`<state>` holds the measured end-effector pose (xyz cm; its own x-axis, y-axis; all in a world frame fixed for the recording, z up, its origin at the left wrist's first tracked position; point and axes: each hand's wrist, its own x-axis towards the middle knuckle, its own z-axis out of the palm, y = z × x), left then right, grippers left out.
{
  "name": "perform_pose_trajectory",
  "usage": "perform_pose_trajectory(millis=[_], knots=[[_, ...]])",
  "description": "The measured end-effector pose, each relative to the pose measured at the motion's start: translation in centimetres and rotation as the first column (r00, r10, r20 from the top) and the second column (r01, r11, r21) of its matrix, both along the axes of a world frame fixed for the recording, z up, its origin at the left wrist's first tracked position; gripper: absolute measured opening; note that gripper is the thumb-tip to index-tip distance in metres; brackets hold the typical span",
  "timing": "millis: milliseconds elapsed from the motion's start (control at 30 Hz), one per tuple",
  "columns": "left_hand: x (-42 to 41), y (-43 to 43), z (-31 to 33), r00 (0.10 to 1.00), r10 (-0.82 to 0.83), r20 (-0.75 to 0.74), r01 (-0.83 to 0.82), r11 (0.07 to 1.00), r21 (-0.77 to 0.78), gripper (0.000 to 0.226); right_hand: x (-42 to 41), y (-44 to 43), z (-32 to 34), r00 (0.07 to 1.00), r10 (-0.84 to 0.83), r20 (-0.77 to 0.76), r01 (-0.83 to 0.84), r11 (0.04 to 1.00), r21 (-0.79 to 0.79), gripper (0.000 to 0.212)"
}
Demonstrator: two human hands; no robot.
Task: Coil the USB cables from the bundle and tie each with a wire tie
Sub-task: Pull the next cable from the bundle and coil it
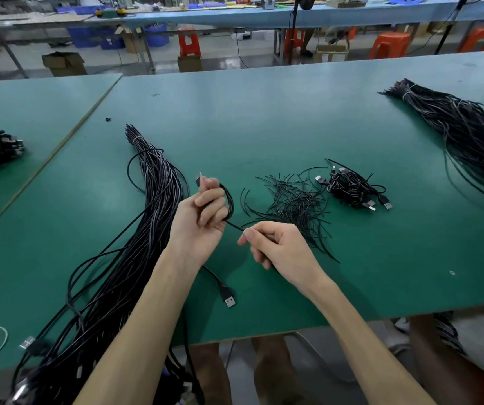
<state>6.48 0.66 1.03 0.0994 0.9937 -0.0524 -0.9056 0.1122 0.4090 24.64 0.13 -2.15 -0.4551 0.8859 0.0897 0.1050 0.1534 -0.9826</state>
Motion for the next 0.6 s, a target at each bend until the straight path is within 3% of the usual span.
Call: perform_pose_trajectory(millis=[200, 300, 433, 600], knots=[[-0.7, 0.0, 0.1, 0.997, -0.081, -0.009, 0.081, 0.996, 0.025, 0.040, 0.4, 0.1, 0.2, 0.979, -0.144, -0.144, 0.132, 0.987, -0.093, 0.022], [-0.3, -0.1, 0.0, 0.955, -0.149, -0.256, 0.163, 0.986, 0.032, 0.044, 0.6, 0.1, 0.2, 0.953, -0.224, -0.203, 0.197, 0.970, -0.144, 0.025], [0.8, -0.5, -0.1, 0.770, -0.203, -0.605, 0.278, 0.960, 0.031, 0.036, 0.7, 0.2, 0.1, 0.915, -0.295, -0.275, 0.249, 0.950, -0.189, 0.025], [0.7, -0.8, 0.3, 0.646, -0.234, -0.726, 0.384, 0.922, 0.044, 0.037, 0.8, 0.3, 0.1, 0.892, -0.323, -0.315, 0.263, 0.939, -0.219, 0.024]])
